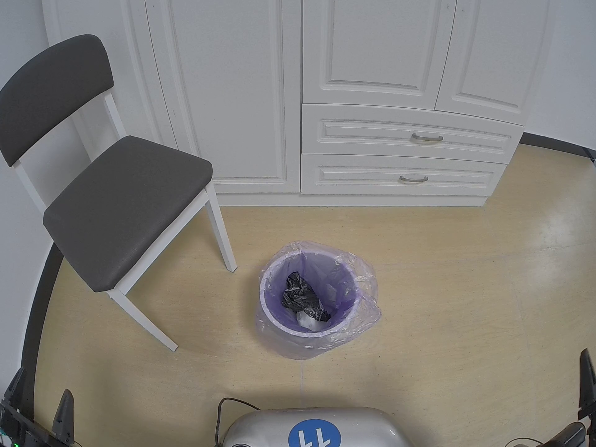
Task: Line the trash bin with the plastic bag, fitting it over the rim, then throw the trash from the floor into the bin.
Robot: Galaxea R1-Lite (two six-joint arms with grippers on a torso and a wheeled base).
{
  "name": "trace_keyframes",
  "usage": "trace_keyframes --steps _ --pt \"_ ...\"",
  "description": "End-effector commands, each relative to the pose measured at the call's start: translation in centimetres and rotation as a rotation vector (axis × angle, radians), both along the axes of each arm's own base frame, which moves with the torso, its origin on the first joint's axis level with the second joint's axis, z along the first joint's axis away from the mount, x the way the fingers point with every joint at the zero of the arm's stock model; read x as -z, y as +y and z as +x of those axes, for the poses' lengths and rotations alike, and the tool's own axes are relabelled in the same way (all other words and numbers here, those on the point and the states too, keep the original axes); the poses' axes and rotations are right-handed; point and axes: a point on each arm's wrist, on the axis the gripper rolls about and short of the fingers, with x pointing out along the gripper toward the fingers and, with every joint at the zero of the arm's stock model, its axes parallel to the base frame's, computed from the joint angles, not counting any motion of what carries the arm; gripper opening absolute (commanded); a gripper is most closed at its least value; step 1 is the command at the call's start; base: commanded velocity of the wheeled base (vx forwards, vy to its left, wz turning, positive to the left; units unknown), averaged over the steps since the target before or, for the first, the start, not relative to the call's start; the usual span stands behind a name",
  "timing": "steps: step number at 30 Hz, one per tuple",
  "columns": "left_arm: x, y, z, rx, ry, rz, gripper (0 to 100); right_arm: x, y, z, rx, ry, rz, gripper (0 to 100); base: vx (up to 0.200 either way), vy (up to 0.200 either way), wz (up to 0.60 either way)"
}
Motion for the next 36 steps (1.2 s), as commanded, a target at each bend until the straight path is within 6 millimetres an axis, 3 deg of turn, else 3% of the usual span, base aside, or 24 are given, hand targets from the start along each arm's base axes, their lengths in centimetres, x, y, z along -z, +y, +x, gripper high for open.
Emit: trace_keyframes --steps 1,5,20,28,31,36 --pt "0.5 0.0 0.0 -0.001 0.005 -0.001 100 1.6 0.0 0.3 0.002 0.107 -0.034 100 0.000 0.000 0.00" --pt "0.5 0.0 0.0 -0.002 0.004 -0.004 100 2.7 0.0 0.4 0.009 0.213 -0.075 100 0.000 0.000 0.00" --pt "0.5 0.0 0.0 -0.004 0.005 -0.001 100 2.8 0.1 0.4 0.003 0.211 -0.154 100 0.000 0.000 0.00" --pt "0.5 0.0 0.0 -0.004 0.004 -0.003 100 3.0 0.0 0.5 0.035 0.234 -0.144 100 0.000 0.000 0.00" --pt "0.5 0.0 0.0 -0.002 0.003 0.000 100 3.2 -0.2 0.6 0.082 0.302 -0.056 100 0.000 0.000 0.00" --pt "0.5 0.0 0.0 0.009 0.005 0.011 100 3.3 -0.2 0.5 0.085 0.280 -0.090 100 0.000 0.000 0.00"
